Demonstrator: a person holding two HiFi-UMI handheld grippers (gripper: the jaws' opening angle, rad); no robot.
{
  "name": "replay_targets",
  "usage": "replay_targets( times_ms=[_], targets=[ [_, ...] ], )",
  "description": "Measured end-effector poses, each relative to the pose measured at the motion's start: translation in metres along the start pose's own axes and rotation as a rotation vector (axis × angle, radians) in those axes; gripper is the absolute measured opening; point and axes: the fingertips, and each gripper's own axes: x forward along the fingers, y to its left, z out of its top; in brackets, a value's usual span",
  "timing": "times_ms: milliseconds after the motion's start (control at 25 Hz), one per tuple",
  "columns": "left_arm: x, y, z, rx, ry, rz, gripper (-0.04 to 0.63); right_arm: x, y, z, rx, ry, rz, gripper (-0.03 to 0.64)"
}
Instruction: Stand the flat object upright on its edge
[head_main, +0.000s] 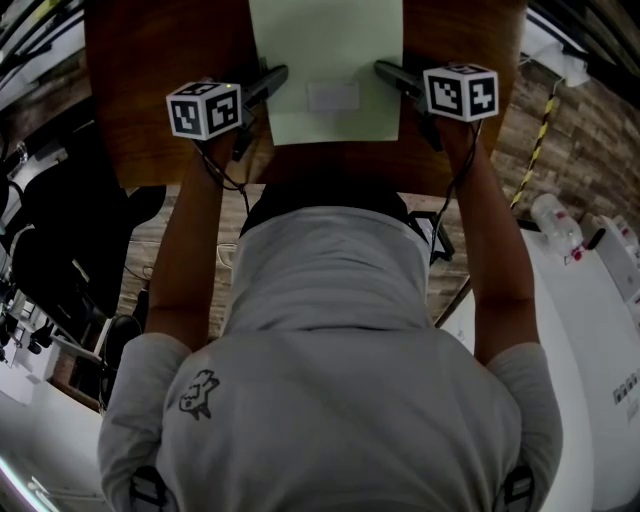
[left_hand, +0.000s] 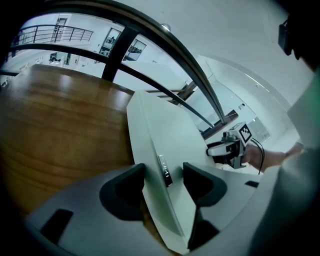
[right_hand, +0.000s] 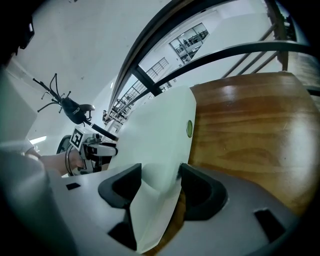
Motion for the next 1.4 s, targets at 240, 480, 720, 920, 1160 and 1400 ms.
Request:
replay_targets(
  times_ms=[240, 480, 720, 920, 1160, 1400],
  targets=[
    [-0.013, -0.012, 0.01, 0.046, -0.012, 0.017, 0.247, -0.011, 0.011, 0.003, -0.022, -0.013, -0.022, 0.245],
    [-0.031, -0.032, 0.027, 0.118, -0.044, 0.033, 0.241, -0.032, 0.029, 0.007, -0.054, -0.052, -0.058, 0.244],
    [-0.054, -0.046, 0.04, 0.172, -0.078, 0.034, 0.239, -0.052, 0.052, 0.018, -0.083, -0.117, -0.097, 0.242],
    [-0.082, -0.062, 0.056, 0.223, -0.13, 0.03, 0.239, -0.07, 0.078, 0.031, -0.141, -0.178, -0.14, 0.242],
    [-0.111, -0.077, 0.074, 0.289, -0.197, 0.033, 0.235, -0.096, 0.111, 0.053, -0.244, -0.269, -0.19, 0.242],
    [-0.135, -0.094, 0.092, 0.385, -0.261, 0.059, 0.233, -0.118, 0.136, 0.065, -0.32, -0.381, -0.254, 0.242]
  ],
)
